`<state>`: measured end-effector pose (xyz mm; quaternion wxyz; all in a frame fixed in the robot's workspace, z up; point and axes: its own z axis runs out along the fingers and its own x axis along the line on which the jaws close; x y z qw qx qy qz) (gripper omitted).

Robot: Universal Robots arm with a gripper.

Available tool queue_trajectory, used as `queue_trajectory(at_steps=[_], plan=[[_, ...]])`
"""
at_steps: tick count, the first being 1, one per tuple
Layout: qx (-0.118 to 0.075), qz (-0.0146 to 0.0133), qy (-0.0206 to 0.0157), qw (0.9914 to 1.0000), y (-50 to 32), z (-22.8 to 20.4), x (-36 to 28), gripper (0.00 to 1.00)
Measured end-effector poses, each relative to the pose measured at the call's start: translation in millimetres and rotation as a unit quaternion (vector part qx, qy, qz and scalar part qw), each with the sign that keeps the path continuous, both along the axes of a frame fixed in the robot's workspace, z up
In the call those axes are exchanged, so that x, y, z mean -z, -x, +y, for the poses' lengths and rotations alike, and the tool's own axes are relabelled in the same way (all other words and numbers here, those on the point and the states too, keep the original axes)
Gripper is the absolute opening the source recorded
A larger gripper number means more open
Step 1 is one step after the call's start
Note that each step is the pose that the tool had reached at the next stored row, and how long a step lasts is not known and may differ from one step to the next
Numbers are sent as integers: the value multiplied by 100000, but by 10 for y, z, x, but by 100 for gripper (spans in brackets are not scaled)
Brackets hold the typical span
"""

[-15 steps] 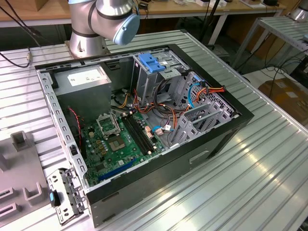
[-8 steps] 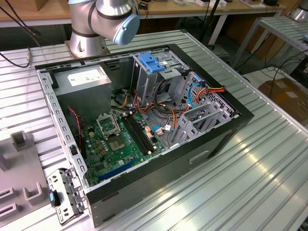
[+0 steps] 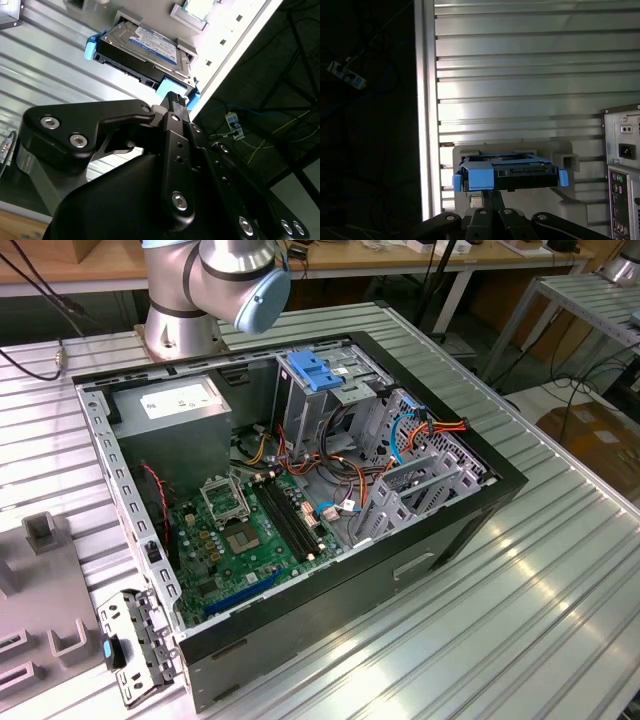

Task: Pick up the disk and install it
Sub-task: 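Pick up the disk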

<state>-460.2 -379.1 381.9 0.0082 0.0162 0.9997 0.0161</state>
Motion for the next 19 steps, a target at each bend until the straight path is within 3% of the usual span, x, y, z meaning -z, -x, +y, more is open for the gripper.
queue_trajectory(at_steps=[5,7,11,14,18,19], plan=[[-3717,1,1,99931,0,0,0,11],[-6131,1,1,99812,0,0,0,11],[-9180,1,1,99578,0,0,0,11],[-12580,2,1,99206,0,0,0,11],[-15369,1,1,98812,0,0,0,11],[-16332,3,3,98657,0,0,0,11]])
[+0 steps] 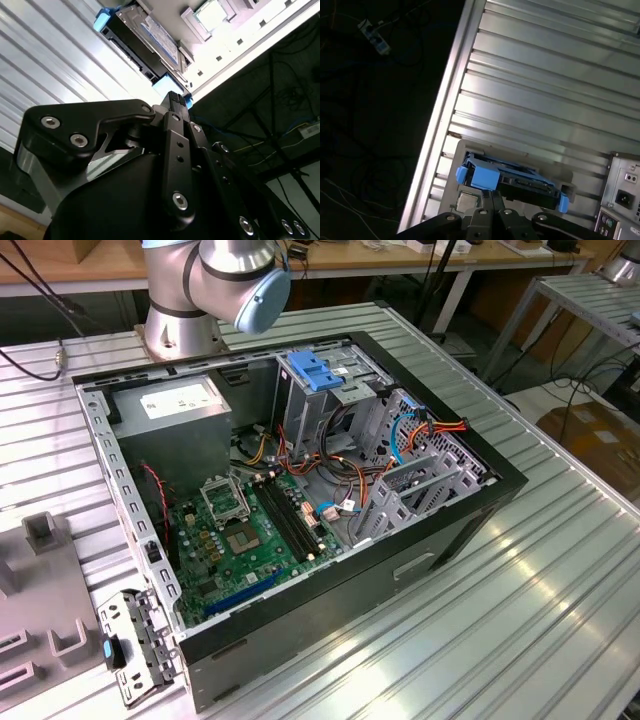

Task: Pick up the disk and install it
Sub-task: 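Pick up the disk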

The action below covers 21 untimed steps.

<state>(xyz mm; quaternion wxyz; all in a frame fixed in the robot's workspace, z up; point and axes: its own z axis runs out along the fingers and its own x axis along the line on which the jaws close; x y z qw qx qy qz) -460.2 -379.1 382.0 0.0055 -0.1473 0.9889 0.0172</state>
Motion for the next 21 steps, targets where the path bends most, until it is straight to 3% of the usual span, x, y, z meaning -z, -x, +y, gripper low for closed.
queue_trajectory(at_steps=[4,8,11,17,19,21], plan=[[-2568,1,-2,99967,0,0,0,11],[-5506,0,-2,99848,0,0,0,11],[-8343,1,-2,99651,0,0,0,11],[-11729,-1,-2,99310,0,0,0,11],[-12932,0,-2,99160,0,0,0,11],[-14809,-3,-3,98897,0,0,0,11]])
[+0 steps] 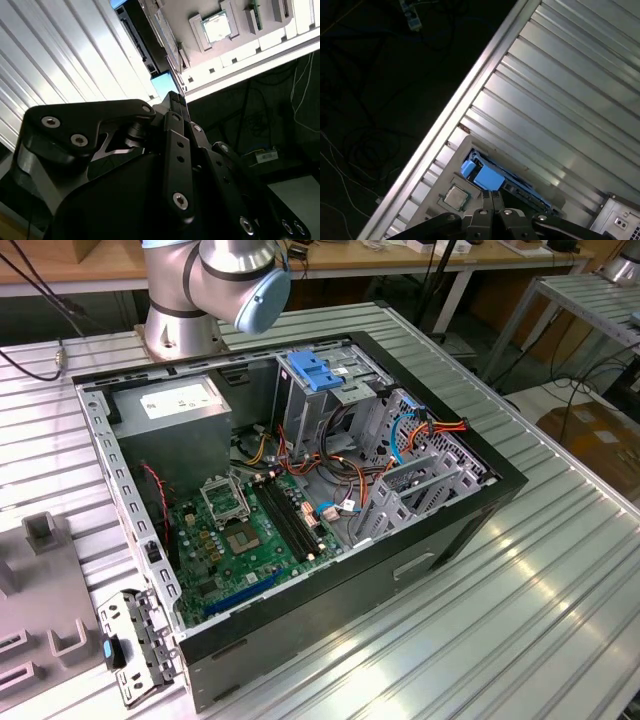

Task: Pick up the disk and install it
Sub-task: 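Pick up the disk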

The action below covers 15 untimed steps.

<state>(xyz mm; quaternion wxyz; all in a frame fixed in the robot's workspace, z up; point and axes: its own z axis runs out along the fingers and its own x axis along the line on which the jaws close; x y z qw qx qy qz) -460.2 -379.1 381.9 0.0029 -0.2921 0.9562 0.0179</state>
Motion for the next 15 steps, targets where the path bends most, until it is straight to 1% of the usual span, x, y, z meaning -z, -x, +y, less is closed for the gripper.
queue_trajectory(at_steps=[1,2,3,5,6,7,9,11,12,13,15], plan=[[-1284,2,2,99992,0,0,0,11],[-2715,2,1,99963,0,0,0,11],[-3743,2,2,99930,0,0,0,11],[-4936,-1,2,99878,0,0,0,11],[-5795,2,1,99832,0,0,0,11],[-6904,2,2,99761,0,0,0,11],[-8031,1,3,99677,0,0,0,11],[-9298,-2,0,99567,0,0,0,11],[-10086,0,2,99490,0,0,0,11],[-11167,3,2,99375,0,0,0,11],[-12238,-1,1,99248,0,0,0,11]])
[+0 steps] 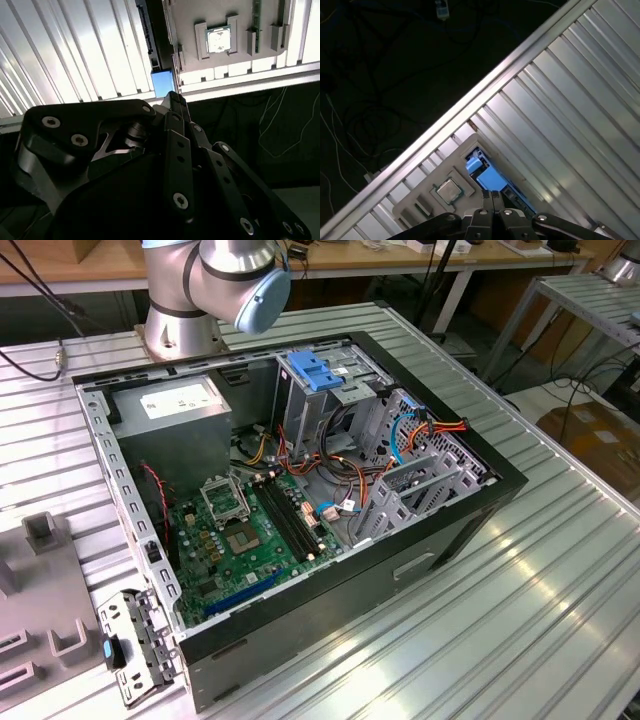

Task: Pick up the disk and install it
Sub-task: 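Pick up the disk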

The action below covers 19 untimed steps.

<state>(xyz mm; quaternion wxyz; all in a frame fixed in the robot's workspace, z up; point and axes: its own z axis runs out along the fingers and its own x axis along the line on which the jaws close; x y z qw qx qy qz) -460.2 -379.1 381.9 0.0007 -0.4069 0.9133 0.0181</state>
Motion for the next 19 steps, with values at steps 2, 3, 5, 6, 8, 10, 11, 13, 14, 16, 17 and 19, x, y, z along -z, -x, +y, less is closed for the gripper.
queue_trajectory(at_steps=[2,3,5,6,8,10,11,13,14,16,17,19], plan=[[-1655,2,1,99986,0,0,0,11],[-2249,4,3,99975,0,0,0,11],[-3745,3,2,99930,0,0,0,11],[-4436,1,2,99902,0,0,0,11],[-5680,0,-1,99839,0,0,0,11],[-7173,4,2,99742,0,0,0,11],[-8311,2,2,99654,0,0,0,11],[-9640,2,1,99534,0,0,0,11],[-10630,4,3,99433,0,0,0,11],[-11933,2,0,99286,0,0,0,11],[-13180,1,1,99128,0,0,0,11],[-15494,0,0,98792,0,0,0,11]])
